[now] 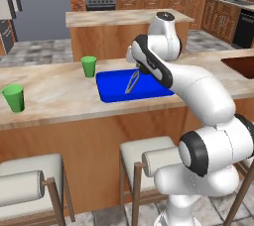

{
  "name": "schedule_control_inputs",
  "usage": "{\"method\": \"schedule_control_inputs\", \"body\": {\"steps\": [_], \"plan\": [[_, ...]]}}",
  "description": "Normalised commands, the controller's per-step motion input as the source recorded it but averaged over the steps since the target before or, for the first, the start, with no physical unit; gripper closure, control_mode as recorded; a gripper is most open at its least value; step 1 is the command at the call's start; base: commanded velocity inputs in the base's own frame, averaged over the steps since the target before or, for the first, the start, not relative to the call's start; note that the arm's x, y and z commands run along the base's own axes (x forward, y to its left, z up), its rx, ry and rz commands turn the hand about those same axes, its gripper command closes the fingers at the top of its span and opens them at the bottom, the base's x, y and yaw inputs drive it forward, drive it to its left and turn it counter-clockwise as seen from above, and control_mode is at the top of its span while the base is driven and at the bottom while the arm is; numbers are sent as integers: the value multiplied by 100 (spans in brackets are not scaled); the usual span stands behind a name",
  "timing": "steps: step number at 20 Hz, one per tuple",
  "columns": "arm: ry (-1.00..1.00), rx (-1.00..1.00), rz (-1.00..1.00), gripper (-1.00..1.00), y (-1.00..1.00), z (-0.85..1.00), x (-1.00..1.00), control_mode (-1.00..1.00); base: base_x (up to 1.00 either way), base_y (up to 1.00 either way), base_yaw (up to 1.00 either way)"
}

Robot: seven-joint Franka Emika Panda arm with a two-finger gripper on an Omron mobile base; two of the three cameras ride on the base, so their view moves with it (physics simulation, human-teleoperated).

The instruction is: Gather the mushroom and avocado from the fridge and place them on a tray on the dining counter. Then gather the steak and chicken drumstick from the fridge and place them on the other tray.

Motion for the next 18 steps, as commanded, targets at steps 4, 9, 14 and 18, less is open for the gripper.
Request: {"method": "schedule_control_inputs", "body": {"steps": [4, 9, 14, 18], "plan": [[12, -1, 0, 100, -9, -33, 31, -100, 0, 0, 0], [2, 0, 0, 100, -25, -17, 2, -100, 0, 0, 0], [4, -1, 0, 100, -20, -28, 9, -100, 0, 0, 0], [5, 0, 0, 100, -25, -35, 13, -100, 0, 0, 0]]}}
